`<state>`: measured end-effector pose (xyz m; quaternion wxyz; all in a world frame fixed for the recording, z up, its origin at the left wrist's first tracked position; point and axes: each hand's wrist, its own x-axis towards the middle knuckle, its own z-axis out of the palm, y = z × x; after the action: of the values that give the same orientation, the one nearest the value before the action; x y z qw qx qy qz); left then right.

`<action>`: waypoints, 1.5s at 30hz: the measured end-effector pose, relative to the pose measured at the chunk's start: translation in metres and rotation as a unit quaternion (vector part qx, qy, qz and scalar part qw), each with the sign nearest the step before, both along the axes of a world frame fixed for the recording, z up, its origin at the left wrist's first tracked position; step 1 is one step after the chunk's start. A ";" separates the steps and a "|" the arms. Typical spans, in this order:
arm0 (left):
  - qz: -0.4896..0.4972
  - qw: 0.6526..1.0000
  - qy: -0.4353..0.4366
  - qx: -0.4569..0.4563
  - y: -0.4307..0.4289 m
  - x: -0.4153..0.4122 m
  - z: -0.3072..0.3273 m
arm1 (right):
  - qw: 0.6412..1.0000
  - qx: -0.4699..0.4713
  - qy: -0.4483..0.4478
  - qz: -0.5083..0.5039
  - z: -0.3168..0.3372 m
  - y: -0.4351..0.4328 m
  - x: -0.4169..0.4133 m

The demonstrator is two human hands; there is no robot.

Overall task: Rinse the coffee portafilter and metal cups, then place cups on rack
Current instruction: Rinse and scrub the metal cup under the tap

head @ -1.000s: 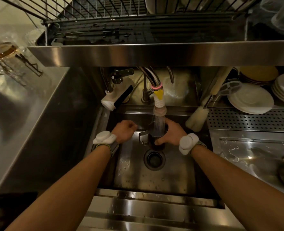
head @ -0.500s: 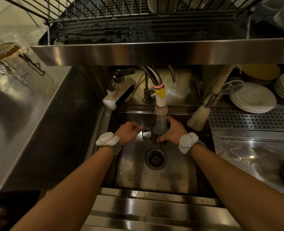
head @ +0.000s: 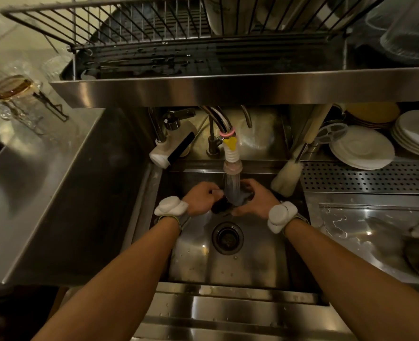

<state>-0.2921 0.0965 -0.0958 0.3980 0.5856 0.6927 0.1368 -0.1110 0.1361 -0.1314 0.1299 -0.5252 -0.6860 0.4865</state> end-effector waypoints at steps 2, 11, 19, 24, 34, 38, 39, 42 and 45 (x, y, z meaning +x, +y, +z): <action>-0.005 0.999 0.047 0.005 -0.003 0.003 0.001 | 0.999 -0.024 -0.032 -0.003 -0.003 -0.003 0.007; -0.071 0.961 0.263 0.044 -0.009 -0.008 0.006 | 0.996 -0.021 -0.088 0.007 0.003 -0.006 0.008; -0.139 0.925 0.338 0.103 -0.007 -0.010 0.008 | 0.992 0.004 -0.119 0.033 0.018 -0.009 0.006; -0.171 0.901 0.376 0.136 -0.006 -0.013 0.013 | 0.993 0.012 -0.118 0.020 0.019 -0.012 0.005; -0.203 0.880 0.413 0.115 -0.009 -0.007 0.026 | 0.990 0.018 -0.136 0.029 0.025 -0.014 0.004; -0.212 0.869 0.432 0.113 -0.010 0.002 0.021 | 0.989 0.018 -0.141 0.037 0.023 -0.010 0.012; -0.208 0.872 0.430 0.110 -0.010 0.005 0.020 | 0.989 0.019 -0.144 0.042 0.023 -0.008 0.013; -0.125 0.927 0.344 0.083 -0.008 0.010 0.017 | 0.989 0.018 -0.138 0.054 0.019 -0.005 0.015; 0.030 0.992 0.122 0.003 -0.007 0.016 0.015 | 0.990 0.017 -0.126 0.059 0.013 -0.004 0.021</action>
<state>-0.2765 0.0897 -0.0811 0.3039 0.5782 0.7531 0.0784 -0.0902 0.1324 -0.1187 0.0221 -0.5384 -0.7351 0.4115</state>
